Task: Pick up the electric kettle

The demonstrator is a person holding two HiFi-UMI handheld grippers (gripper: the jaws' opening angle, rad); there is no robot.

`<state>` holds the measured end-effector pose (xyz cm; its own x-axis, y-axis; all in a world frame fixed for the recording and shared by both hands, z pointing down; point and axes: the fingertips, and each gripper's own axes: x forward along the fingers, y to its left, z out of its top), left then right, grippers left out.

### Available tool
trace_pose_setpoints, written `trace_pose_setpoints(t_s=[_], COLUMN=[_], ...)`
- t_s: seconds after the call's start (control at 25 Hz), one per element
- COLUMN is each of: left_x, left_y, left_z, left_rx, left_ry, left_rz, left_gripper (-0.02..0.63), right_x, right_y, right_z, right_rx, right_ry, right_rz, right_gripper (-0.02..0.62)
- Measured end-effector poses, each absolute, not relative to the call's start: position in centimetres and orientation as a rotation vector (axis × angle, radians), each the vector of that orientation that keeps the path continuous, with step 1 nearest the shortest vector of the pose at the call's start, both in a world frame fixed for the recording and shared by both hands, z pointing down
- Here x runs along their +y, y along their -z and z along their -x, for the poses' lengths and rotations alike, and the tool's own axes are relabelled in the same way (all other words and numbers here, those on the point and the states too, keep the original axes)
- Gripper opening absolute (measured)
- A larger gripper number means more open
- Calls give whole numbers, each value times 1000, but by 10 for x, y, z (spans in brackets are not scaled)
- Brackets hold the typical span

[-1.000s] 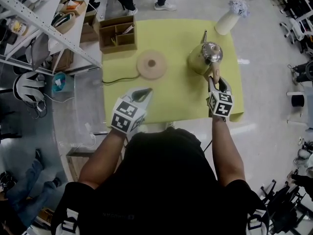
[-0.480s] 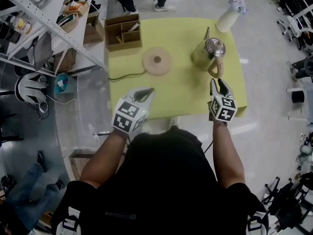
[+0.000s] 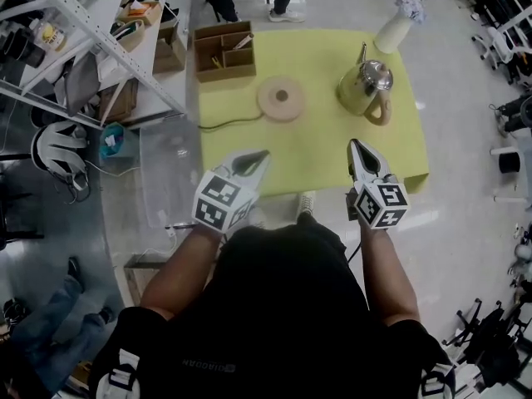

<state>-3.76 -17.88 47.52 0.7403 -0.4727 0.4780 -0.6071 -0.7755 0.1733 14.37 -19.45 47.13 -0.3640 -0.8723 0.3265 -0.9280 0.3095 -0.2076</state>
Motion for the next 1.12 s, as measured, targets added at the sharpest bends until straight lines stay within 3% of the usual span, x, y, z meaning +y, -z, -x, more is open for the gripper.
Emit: trace_pose_setpoints(t_s=[0.44, 1.12], left_x=[-146, -134], left_y=[-451, -438], left_z=[56, 63], left_rx=[-769, -909], left_ry=[-512, -431], left_rz=[-2681, -2633], left_gripper=[2, 2], right_x=[-147, -143], right_y=[-452, -435], right_z=[-55, -41], right_rx=[-2542, -2616], right_ry=[-562, -499], right_rz=[-1523, -1341], right_gripper=[5, 5])
